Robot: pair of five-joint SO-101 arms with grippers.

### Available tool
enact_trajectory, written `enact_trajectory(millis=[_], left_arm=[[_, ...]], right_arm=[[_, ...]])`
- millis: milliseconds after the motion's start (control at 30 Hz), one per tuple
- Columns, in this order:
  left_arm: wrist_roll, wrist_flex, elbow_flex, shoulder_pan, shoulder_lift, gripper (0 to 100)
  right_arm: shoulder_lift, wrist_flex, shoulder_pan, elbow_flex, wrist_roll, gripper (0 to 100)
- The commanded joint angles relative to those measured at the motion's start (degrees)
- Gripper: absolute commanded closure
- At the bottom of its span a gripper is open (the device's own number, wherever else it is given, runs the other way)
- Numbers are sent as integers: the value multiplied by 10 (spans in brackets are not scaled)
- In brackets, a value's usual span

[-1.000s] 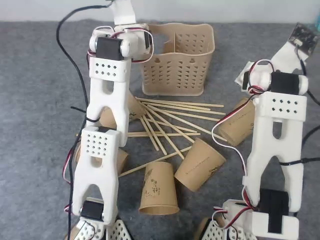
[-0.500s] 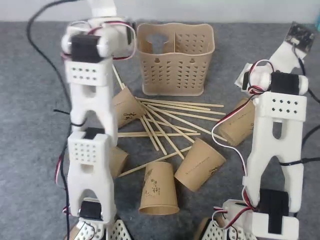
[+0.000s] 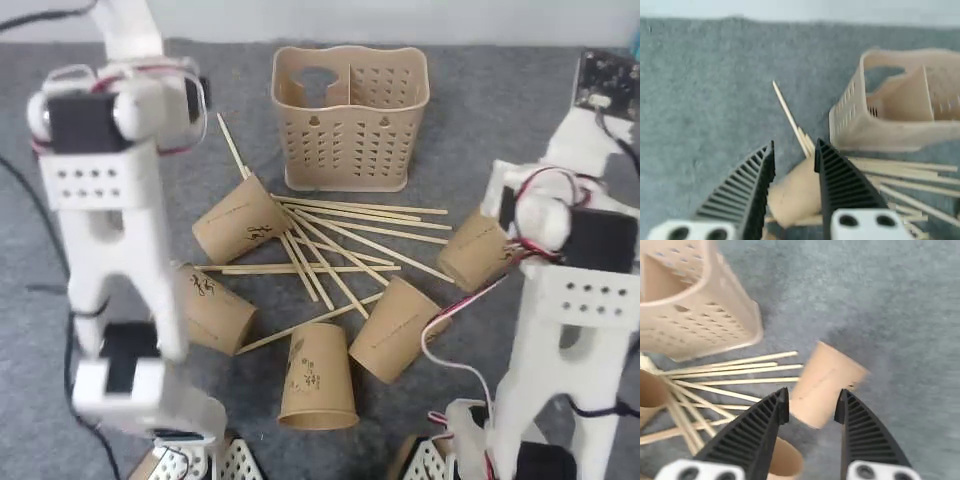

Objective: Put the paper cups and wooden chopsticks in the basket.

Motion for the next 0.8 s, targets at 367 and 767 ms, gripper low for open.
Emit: enact_trajectory(millis=[367, 767], left_arm=[[-66, -98, 516, -34, -332, 873], [-74, -282, 873, -127, -532, 842]], right_arm=[[185, -58, 78, 18, 384, 768], [299, -147, 61, 18, 479, 769]])
